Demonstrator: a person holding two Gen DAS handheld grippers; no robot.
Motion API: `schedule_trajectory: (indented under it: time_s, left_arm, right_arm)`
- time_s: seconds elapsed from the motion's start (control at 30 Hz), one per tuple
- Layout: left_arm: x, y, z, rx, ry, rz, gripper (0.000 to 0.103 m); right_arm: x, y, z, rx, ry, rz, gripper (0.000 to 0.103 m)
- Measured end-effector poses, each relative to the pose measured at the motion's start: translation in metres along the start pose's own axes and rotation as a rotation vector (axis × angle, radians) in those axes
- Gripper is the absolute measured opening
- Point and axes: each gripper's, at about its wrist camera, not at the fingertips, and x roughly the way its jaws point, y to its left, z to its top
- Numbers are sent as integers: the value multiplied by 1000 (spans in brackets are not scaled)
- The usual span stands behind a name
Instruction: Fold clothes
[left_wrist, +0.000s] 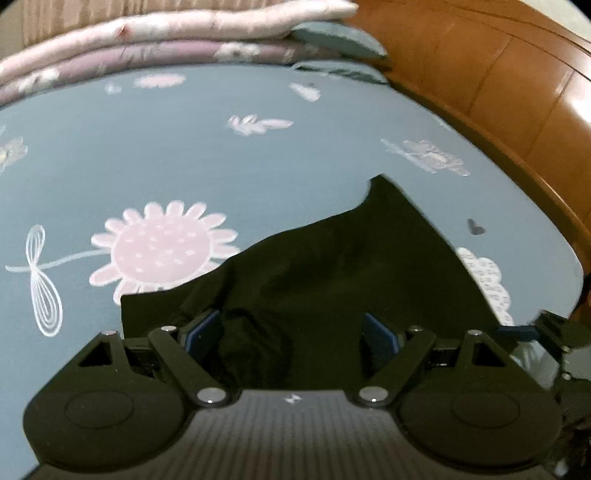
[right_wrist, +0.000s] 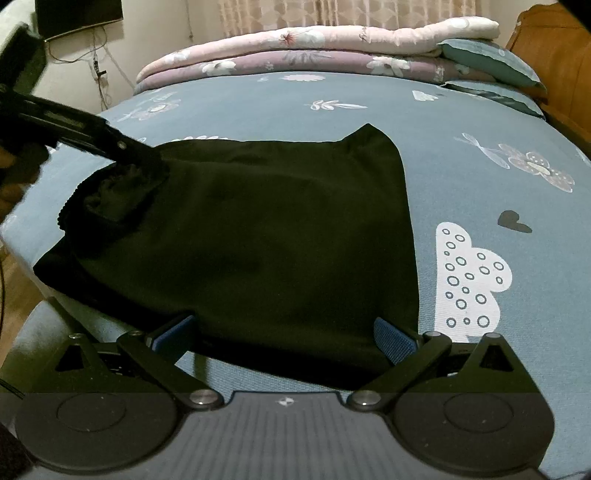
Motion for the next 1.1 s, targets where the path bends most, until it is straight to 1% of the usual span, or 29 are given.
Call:
schedule_trajectory:
  time_s: [0.07,0.2,0.3,0.37,0.47,0.53,0.6,0.67,0.7,0.73,0.77,0.87,0.93,1.0,1.1]
  left_arm:
    - [-12,-13,-5,44,-22,-40,84]
    - [-26,-41,-27,134,-24,-65,84]
    - [-22,-49,-44,175,-9,-36,84]
    - [-19,-48,-55,154,14,-21,84]
    - [-15,-41,-69,105,24,-29,84]
    - [-18,-42,-70,97,17,-28,87]
    - [-21,-43,-71,89,9,-27,87]
    - [-29,-45,-68,91,-16,-24,87]
    - [-32,-46,-67,94,-38,-25,89]
    - [-33,-44,-68,85,-44,-29,92]
    - [-34,-42,-68,76,-49,-34,93]
    - [-23,-29,-76,23,-11,-41,93]
    - [-30,-27,-77,9,-40,-57,93]
    - [-42,-23,-73,-6,-79,-48,93]
    - [-59,-17,-66,-30,-138,-33,93]
  right_arm:
    - [0,0,-1,-3,-4,-3,103]
    - [0,2,0,-3,-4,-8,103]
    - [0,2,0,-3,-3,-12,103]
    - [0,3,0,-3,-3,-14,103]
    - [0,3,0,-3,-2,-18,103]
    - [-1,4,0,-4,-3,-19,103]
    - [-3,4,3,-11,-13,-11,103]
    - [-8,6,9,-25,-30,7,103]
    - [-11,6,13,-32,-39,16,103]
    - [-14,7,16,-39,-48,24,103]
    - [-17,8,19,-46,-57,33,103]
    - [-25,10,29,-67,-84,60,103]
    - [-30,11,35,-81,-102,77,103]
    - [-36,13,42,-95,-120,95,103]
    - [-25,31,61,-167,-128,166,103]
